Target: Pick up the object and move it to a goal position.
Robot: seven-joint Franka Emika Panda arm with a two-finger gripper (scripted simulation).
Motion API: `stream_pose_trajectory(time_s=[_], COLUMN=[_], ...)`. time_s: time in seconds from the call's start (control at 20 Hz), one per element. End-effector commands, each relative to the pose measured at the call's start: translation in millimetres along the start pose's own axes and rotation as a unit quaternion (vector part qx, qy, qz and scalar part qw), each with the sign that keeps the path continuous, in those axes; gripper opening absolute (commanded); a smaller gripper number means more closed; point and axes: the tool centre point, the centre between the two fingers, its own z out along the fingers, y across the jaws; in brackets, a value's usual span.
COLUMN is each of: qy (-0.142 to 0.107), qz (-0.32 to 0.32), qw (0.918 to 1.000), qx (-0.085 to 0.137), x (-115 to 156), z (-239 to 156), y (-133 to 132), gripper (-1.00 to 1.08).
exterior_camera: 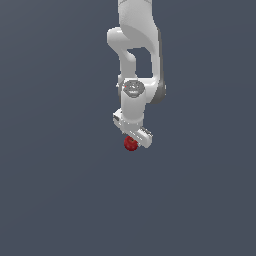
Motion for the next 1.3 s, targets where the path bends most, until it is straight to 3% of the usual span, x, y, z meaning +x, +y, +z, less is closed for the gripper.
stream_pose_trajectory(time_s=[0.0, 0.45, 0.5, 1.25], qy=[0.0, 0.0, 0.0, 0.0], qz=[0.0, 0.002, 0.002, 0.001], qw=[1.0, 1.0, 1.0, 1.0], qx=[0.0, 0.0, 0.0, 0.001], x=[-0.7, -0.3, -0.3, -0.5], z=[12.2, 35.9, 35.9, 29.8], y=[0.5, 0.1, 0.1, 2.9], gripper=[1.0, 1.0, -1.0, -1.0])
